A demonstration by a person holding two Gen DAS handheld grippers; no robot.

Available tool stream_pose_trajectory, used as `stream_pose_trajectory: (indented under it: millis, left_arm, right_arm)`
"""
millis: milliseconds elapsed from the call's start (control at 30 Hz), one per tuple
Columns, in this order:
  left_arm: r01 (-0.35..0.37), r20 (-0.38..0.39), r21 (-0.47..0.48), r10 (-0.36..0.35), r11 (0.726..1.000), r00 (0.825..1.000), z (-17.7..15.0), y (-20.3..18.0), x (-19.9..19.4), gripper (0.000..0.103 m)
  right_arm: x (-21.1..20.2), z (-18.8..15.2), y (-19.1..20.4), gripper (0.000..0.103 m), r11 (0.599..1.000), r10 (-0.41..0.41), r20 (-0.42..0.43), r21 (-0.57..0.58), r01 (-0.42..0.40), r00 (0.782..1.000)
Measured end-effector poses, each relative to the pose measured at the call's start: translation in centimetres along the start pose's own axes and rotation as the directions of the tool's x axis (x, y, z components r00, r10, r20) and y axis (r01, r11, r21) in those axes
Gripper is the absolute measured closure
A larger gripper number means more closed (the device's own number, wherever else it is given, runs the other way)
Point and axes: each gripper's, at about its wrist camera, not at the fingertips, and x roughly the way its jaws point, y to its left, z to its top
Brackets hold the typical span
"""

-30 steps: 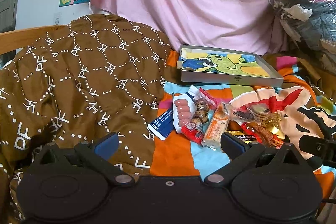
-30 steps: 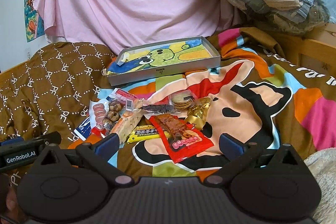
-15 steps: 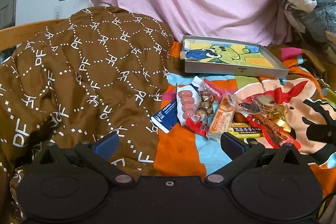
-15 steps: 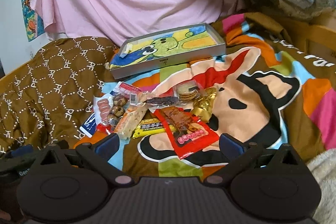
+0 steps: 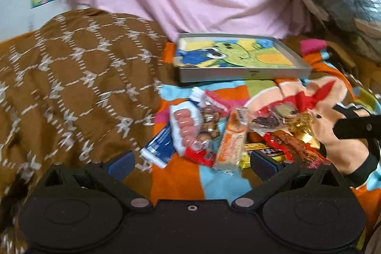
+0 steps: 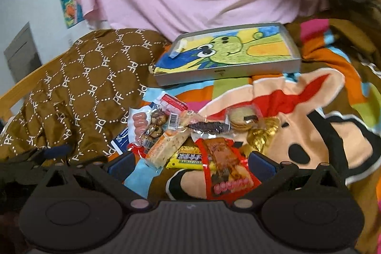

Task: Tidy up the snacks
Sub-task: 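Grasp the orange-white wafer bar with the left tool while the right tool grasps the red spicy strip pack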

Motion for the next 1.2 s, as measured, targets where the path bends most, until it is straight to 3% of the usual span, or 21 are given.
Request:
stream_pose_trajectory:
  millis: [100, 267, 333, 433, 600, 733, 967, 1200]
  left_arm:
    - [0.065, -0.011, 0.033, -0.064, 0.997, 0.998, 1.0, -0.5, 1.5, 0.001]
    - [0.161, -0.016, 0.036, -0.161, 0.986, 0.987, 2.3, -1.0, 4.3, 0.001]
    - [0.19, -0.028, 0.059, -0.189, 0.98, 0.982, 2.7, -1.3, 5.4, 0.001]
    - [0.234, -0.058, 0.101, -0.229, 0.967, 0.972, 3.2, -1.8, 6.6, 0.001]
    - [0.333, -0.136, 0.126, -0.316, 0.935, 0.939, 3.6, -2.2, 8.8, 0.002]
    - [0.383, -0.185, 0.131, -0.357, 0.915, 0.916, 3.5, -2.4, 10.1, 0.003]
    - [0.428, -0.271, 0.035, -0.403, 0.903, 0.874, 3.5, -2.3, 12.8, 0.004]
    - [0.433, -0.351, -0.051, -0.422, 0.9, 0.836, 4.1, -1.6, 14.8, 0.018]
  right_arm:
    - [1.1, 0.9, -0.8, 0.0, 0.998, 0.04, -0.033, -0.048, -0.041, 0.999]
    - [2.5, 1.8, -1.9, 0.0, 0.995, 0.025, -0.044, -0.098, -0.029, 0.999]
    - [3.3, 2.0, -1.9, 0.0, 0.985, 0.038, -0.054, -0.167, -0.046, 0.998]
    - [4.5, 2.1, -1.3, 0.0, 0.95, 0.043, -0.06, -0.307, -0.059, 0.997]
    - [6.7, 1.3, 0.1, 0.0, 0.853, 0.032, -0.1, -0.516, -0.079, 0.995]
    - [8.0, 1.1, -0.9, 0.0, 0.884, 0.072, -0.179, -0.443, -0.146, 0.981]
    - [10.3, 0.9, -3.3, 0.0, 0.934, 0.127, -0.285, -0.289, -0.212, 0.95]
    - [12.1, 0.6, -4.4, 0.004, 0.951, 0.147, -0.333, -0.212, -0.226, 0.931]
